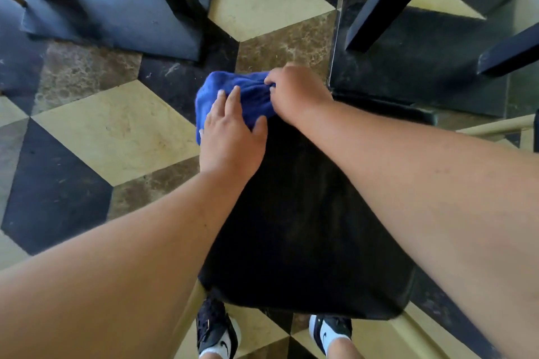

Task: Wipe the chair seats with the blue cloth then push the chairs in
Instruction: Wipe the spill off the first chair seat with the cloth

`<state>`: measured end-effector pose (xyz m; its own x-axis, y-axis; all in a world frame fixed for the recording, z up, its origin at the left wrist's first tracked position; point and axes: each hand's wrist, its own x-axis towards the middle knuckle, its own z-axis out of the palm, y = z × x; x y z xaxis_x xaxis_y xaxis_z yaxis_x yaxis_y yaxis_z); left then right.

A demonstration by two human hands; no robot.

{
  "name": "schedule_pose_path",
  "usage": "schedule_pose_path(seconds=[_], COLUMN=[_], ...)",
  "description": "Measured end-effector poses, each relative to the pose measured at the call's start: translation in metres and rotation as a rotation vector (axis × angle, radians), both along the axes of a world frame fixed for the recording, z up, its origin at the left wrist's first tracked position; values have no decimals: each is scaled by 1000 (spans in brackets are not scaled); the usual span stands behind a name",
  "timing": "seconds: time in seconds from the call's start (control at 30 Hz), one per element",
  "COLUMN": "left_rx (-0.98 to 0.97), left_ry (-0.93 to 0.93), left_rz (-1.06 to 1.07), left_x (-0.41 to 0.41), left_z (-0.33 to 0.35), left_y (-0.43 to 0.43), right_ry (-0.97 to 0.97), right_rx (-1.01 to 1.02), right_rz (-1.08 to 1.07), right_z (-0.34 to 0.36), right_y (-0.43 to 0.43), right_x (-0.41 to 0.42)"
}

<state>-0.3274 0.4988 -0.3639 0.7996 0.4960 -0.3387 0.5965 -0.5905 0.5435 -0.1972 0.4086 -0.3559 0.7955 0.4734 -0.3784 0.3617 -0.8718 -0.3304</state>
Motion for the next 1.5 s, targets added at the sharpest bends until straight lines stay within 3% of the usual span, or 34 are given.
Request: schedule_pose_path(seconds=[0.13, 0.23, 0.37, 0.57, 0.73, 0.93, 1.1, 1.3, 1.5], left_rx=[233, 332, 302, 388, 452, 467, 463, 478, 475], left_ry=[202, 208, 190, 91, -17, -71, -85, -64, -66], left_rz=[-386, -533, -609, -662, -665, -679, -664, -673, -663], left_x=[-5, -4, 9, 24, 18, 15, 16, 13, 14], left_z=[-9, -19, -28, -53, -70, -75, -76, -74, -75], left_y=[-53, -86, -125, -178, -180, -179, -179, -179, -181], right_ry=[68, 82, 96, 2, -76, -34, 103, 393, 713], right_rx=[-98, -184, -237, -38, 95, 215, 266, 254, 29], right_rz=[-33, -47, -114, -288, -425, -666, -835, -842, -748], right_z=[10, 13, 17, 3, -17, -23, -23, -19, -8], right_y=[-43, -86, -151, -240, -270, -280, -294, -317, -336], right_x=[21, 36, 53, 45, 31, 31, 8, -51, -149])
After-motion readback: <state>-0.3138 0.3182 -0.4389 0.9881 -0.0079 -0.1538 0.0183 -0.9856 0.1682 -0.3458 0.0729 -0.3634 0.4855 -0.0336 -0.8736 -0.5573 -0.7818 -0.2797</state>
